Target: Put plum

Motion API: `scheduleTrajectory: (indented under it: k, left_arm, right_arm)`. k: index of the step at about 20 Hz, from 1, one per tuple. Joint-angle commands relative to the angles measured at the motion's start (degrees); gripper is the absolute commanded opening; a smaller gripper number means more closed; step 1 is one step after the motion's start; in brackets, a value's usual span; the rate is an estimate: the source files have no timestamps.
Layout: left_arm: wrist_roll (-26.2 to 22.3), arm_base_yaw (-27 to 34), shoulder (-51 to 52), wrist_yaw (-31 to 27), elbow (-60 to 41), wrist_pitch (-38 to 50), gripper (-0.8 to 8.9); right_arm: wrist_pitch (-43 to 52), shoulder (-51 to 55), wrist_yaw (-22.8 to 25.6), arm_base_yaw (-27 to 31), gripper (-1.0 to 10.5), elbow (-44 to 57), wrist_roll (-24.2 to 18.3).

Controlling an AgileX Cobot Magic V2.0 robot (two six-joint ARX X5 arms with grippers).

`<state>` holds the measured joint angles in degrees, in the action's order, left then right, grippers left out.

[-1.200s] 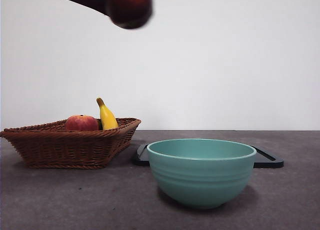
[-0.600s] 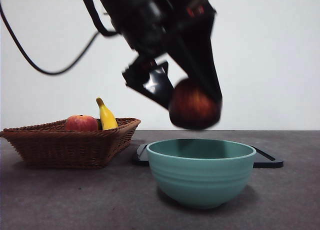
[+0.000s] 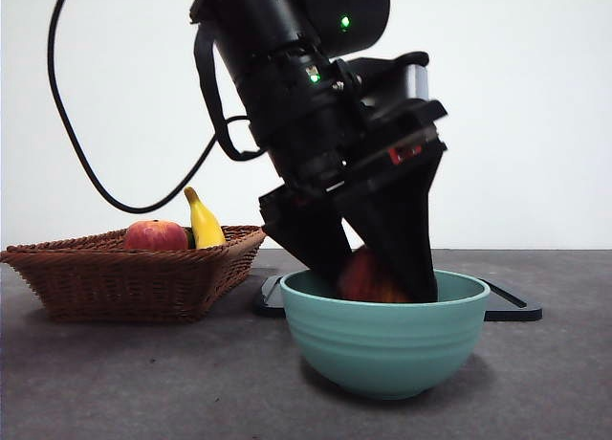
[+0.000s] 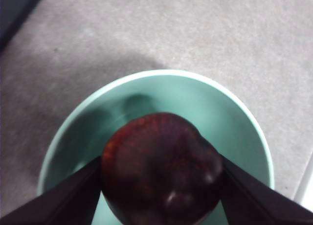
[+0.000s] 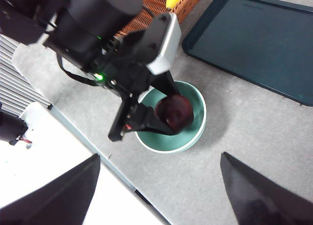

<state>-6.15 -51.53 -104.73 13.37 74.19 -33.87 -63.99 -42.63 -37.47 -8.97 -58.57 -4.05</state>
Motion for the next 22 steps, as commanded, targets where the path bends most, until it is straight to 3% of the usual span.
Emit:
scheduleTrajectory:
  k: [1,5,8,13,22]
  left_arm:
    - [-0.9,-1.01,-2.29,-0.13,1.07,0.55,2.99]
    - [-0.9,-1.31,-2.89,-0.11,1.07,0.44,3.18]
    - [-0.81,-1.6,-2.89,-0.11,1.07,0.37,4.06]
    - [-0.2,-2.14,-2.64,-0.07,1.99,-0.46,4.09]
    - [-0.26,-1.03,0.26,-0.07,12.76,-10.49,4.05]
  right_arm:
    - [0.63,-0.33,0.0,-0.17,3.9,-1.27,0.59]
    - [0.63,-0.33,0.0,-0.17,3.9,-1.27,0.59]
    - [0.66,-0.33,0.0,-0.17,3.9,-1.27,0.59]
    - [0.7,-0.33,0.0,-0.17,3.9,-1.27,0.59]
    - [0.7,-0.33,0.0,-0.17,3.9,-1.27,0.55]
